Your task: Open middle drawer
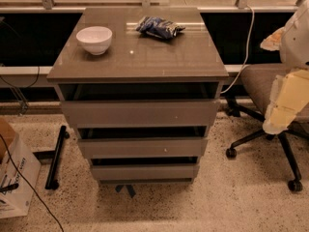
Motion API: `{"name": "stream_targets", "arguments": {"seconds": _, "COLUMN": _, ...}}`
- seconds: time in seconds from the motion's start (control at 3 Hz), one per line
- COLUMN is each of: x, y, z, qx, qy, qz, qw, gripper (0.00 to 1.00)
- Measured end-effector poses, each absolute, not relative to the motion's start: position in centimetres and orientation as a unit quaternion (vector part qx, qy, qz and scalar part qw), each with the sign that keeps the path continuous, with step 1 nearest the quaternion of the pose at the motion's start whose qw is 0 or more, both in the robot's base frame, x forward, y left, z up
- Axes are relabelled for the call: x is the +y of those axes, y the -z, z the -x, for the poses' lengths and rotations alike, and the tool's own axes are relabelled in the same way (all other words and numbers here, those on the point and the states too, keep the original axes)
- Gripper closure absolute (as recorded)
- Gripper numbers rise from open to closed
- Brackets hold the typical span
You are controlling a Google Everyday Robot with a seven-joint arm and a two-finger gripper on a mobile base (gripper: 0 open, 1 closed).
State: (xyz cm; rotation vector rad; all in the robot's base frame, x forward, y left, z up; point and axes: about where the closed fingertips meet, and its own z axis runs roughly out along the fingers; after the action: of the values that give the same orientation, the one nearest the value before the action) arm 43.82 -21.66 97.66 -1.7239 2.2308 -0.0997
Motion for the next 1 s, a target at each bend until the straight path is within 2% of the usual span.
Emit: {"name": "stream_targets", "arguments": {"seconds": 1.0, "x": -20.4, "y": -95.5, "z": -43.5, "qx": 0.766, "qy": 0.051, "qz": 0.614, "qw": 0.182, "gripper": 0.00}}
